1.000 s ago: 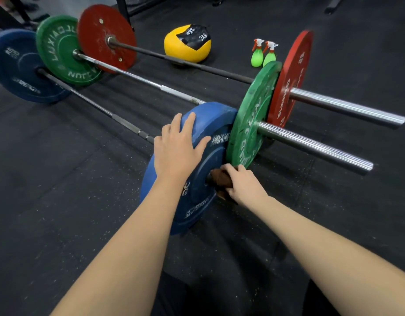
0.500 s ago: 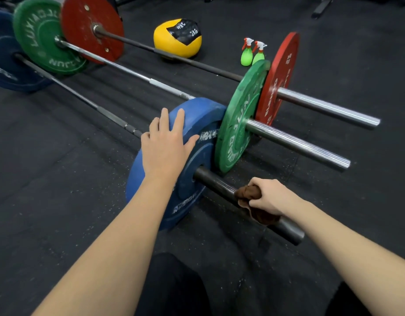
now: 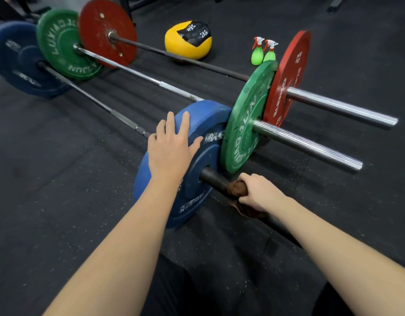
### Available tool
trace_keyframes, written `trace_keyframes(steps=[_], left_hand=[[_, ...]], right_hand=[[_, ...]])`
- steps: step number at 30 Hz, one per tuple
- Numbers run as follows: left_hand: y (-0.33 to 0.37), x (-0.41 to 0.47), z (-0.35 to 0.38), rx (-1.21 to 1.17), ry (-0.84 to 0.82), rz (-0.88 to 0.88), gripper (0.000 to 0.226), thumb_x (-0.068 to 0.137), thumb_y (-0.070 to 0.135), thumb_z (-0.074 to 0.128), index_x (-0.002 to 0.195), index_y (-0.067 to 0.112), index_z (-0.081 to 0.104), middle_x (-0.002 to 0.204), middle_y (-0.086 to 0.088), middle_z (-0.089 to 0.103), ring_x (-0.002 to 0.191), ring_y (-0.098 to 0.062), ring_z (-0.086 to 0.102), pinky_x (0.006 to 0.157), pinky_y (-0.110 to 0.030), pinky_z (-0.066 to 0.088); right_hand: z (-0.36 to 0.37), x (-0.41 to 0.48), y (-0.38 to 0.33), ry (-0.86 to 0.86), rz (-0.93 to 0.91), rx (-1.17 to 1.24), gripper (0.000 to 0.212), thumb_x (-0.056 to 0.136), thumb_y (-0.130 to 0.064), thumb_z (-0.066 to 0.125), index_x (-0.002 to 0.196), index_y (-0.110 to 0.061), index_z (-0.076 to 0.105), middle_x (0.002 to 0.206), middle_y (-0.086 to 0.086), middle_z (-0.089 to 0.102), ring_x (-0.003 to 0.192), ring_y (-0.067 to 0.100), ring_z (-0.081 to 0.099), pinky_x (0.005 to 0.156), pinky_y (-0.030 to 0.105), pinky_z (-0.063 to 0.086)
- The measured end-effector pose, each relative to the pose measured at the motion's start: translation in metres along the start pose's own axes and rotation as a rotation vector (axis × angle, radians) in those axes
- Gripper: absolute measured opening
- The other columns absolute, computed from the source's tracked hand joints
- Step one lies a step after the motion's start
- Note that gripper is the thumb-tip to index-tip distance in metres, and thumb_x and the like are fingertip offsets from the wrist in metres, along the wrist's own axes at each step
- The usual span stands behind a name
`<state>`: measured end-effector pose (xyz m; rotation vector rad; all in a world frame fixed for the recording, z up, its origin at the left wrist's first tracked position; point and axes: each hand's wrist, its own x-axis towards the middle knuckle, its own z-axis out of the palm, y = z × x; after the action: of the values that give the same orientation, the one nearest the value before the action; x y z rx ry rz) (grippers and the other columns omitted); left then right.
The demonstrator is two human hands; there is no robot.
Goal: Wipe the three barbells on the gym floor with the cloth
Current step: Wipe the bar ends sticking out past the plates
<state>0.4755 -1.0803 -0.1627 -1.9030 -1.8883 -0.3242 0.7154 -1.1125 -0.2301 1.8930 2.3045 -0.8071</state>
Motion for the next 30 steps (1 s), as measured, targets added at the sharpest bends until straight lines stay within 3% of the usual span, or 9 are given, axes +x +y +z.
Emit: trace_keyframes(steps=[5,10,17,22,25,30], left_hand=[[-0.001,-0.002,0.0,0.011,0.014,0.012,0.066,0.099,0.062,0.048,0.15,0.02,0.045,0.147,-0.019,0.052,0.121,-0.036,0.058,0.078,-0.047,0.053],[-0.002,-0.004,0.001,-0.046,0.018,0.013,0.065,0.1,0.061,0.049,0.15,0.02,0.044,0.146,-0.019,0.051,0.118,-0.038,0.056,0.078,-0.049,0.051],[0.0,-0.004,-0.002,-0.041,-0.013,0.012,0.066,0.102,0.059,0.046,0.152,0.017,0.038,0.148,-0.022,0.047,0.12,-0.041,0.053,0.082,-0.053,0.05],[0.001,-0.002,-0.004,-0.054,-0.011,0.015,0.066,0.102,0.059,0.045,0.152,0.017,0.037,0.148,-0.022,0.046,0.122,-0.042,0.052,0.084,-0.053,0.05],[0.001,-0.002,-0.003,-0.066,-0.002,0.011,0.065,0.102,0.059,0.045,0.152,0.017,0.037,0.148,-0.021,0.046,0.121,-0.042,0.052,0.083,-0.053,0.05],[0.001,-0.002,-0.002,-0.1,0.004,-0.007,0.065,0.101,0.058,0.048,0.151,0.018,0.038,0.149,-0.02,0.046,0.121,-0.042,0.052,0.085,-0.054,0.049]], right_hand=[[-0.008,-0.033,0.026,-0.142,0.18,-0.088,0.045,0.086,-0.038,0.07,0.122,-0.023,0.049,0.117,0.007,0.056,0.111,0.031,0.058,0.081,0.034,0.043],[-0.01,-0.079,0.055,-0.234,0.368,-0.121,0.049,0.092,-0.037,0.063,0.133,-0.02,0.042,0.128,0.012,0.053,0.115,0.035,0.059,0.091,0.039,0.05],[-0.001,-0.077,0.048,-0.042,0.167,-0.031,0.044,0.091,-0.031,0.062,0.13,-0.023,0.043,0.12,0.011,0.055,0.112,0.036,0.058,0.097,0.042,0.047],[0.007,-0.065,0.035,0.043,0.044,0.042,0.048,0.089,-0.027,0.064,0.133,-0.026,0.045,0.125,0.007,0.055,0.112,0.031,0.056,0.099,0.041,0.045],[0.001,-0.069,0.051,0.003,0.137,0.096,0.046,0.086,-0.033,0.07,0.126,-0.029,0.047,0.121,0.003,0.058,0.108,0.027,0.058,0.089,0.036,0.046],[-0.02,-0.078,0.087,-0.222,0.376,-0.065,0.046,0.086,-0.046,0.071,0.121,-0.022,0.055,0.121,0.005,0.064,0.097,0.025,0.057,0.08,0.032,0.046]])
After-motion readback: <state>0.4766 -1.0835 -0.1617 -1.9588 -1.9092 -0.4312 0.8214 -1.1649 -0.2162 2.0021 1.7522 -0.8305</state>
